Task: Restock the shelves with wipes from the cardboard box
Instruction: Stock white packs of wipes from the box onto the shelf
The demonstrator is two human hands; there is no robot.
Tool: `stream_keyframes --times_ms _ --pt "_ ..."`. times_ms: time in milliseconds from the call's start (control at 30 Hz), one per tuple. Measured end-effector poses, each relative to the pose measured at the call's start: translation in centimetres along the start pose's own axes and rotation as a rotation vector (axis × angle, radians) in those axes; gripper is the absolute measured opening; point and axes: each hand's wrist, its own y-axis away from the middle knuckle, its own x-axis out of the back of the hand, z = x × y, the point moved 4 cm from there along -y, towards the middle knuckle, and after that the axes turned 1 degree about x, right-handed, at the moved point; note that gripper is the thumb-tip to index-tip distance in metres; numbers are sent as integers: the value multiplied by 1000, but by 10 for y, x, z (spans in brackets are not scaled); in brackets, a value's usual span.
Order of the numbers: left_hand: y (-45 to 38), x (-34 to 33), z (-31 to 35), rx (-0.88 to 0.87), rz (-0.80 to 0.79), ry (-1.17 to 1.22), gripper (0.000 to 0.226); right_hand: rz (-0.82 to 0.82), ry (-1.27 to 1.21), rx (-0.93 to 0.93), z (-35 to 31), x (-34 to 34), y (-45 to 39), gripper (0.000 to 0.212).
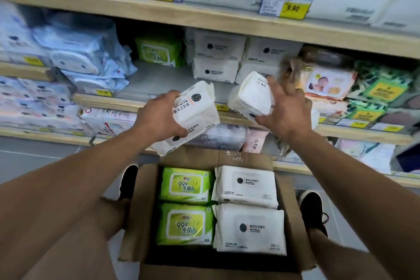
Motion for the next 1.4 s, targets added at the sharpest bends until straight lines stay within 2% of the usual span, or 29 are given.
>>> stream_keyframes --times_ms 200,500,867,1133,1233,1400 --pt "-37 -5 4 -69 -3 -54 101 49 89 145 -8 -7 -70 95" --pt "-76 -29 3 -131 -11 -75 101 13 229 257 7 -77 -123 94" --pt "-108 -35 11 -103 2 -49 98 -12 248 256 50 -116 -163 99" --pt "-106 -34 16 -121 -2 -70 98 -43 257 169 57 -117 -170 97" --pt "-106 -35 19 -138 -7 -94 100 31 267 110 55 -115 -162 90" --pt "-103 -27 26 -187 9 -171 101 215 236 134 50 -99 -152 70"
